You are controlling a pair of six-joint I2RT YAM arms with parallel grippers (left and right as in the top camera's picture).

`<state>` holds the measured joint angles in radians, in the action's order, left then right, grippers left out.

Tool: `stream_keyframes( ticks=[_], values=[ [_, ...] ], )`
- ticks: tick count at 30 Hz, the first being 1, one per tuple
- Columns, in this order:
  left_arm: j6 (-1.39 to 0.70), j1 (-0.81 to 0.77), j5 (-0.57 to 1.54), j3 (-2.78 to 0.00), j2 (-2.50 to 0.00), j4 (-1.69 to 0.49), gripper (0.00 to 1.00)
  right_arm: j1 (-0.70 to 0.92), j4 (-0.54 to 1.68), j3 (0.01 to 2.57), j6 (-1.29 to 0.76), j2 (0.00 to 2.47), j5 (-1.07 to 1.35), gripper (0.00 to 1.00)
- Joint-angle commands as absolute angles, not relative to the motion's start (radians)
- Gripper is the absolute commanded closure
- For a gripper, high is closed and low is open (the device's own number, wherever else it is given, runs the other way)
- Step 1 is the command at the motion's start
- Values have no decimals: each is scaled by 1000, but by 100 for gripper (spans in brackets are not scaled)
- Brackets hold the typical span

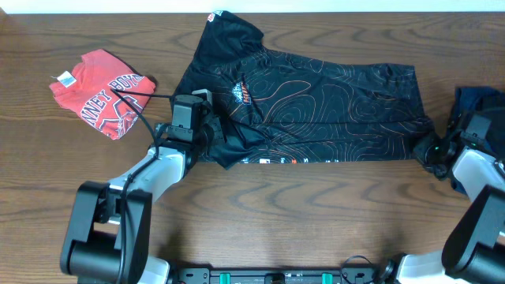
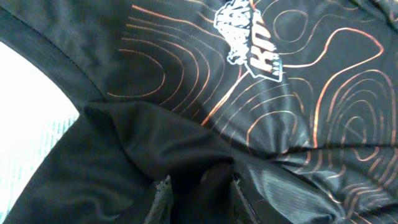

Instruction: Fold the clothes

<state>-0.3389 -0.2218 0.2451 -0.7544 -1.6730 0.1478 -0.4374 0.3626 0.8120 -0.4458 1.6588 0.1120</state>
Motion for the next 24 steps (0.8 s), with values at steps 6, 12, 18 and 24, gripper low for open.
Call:
stream_keyframes(
  ticks=[6,12,18,24],
  values=[
    [-323,-222,250,-770,-1710,175,94,-438,352,815,-423,1720,101,93],
    [-324,-208,250,-771,-1695,221,94,-439,356,815,-409,1720,81,95],
    [-392,-169,249,-772,-1668,323,94,-439,375,815,-410,1720,36,96],
    [-510,-123,249,-772,-1668,374,94,-439,378,815,-409,1720,29,97]
  ],
)
